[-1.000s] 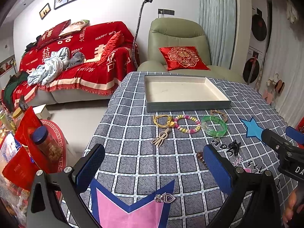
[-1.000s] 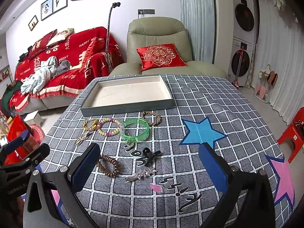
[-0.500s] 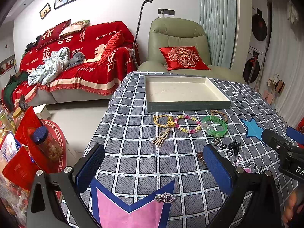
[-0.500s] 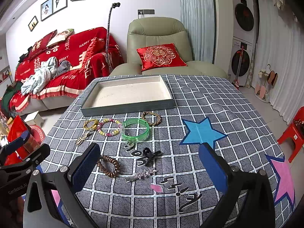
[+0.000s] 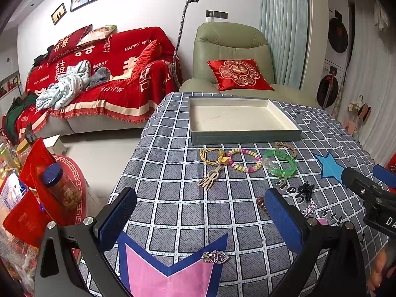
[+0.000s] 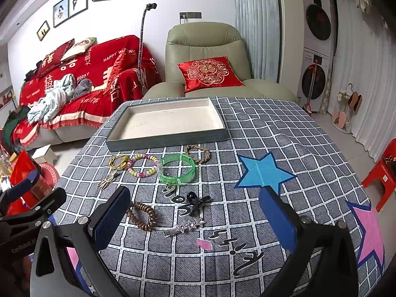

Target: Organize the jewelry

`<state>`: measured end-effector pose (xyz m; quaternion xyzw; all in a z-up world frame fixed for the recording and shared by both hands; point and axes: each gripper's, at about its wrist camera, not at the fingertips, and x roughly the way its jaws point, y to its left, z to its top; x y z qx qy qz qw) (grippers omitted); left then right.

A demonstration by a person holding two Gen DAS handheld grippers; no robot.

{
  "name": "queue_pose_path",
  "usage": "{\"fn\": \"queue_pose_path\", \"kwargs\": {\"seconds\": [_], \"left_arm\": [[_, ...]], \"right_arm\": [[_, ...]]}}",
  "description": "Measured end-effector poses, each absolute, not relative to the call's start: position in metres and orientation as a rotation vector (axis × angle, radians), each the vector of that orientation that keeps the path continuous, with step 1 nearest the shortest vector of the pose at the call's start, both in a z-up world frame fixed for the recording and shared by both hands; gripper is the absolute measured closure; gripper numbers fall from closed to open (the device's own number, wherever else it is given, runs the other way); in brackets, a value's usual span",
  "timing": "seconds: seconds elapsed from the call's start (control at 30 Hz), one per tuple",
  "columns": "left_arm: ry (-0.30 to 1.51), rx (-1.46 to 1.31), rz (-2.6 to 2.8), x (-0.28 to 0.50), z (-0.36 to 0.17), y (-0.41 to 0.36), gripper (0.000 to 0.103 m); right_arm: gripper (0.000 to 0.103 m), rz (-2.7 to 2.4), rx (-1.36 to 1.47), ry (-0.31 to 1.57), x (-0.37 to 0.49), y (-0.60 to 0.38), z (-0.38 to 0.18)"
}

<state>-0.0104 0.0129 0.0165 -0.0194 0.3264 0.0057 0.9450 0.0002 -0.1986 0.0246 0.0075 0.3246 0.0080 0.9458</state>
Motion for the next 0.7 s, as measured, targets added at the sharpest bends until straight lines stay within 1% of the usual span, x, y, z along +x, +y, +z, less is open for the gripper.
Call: {"fn": "queue_pose_path", "kwargs": {"seconds": [0.7], "left_arm": [[0.666,-0.041,0.011,-0.0103,0.0165,0.0125,0.0]], "right_arm": [[0.0,0.019,0.019,0.663,-0.0015,-0.1981,0.0243]]}}
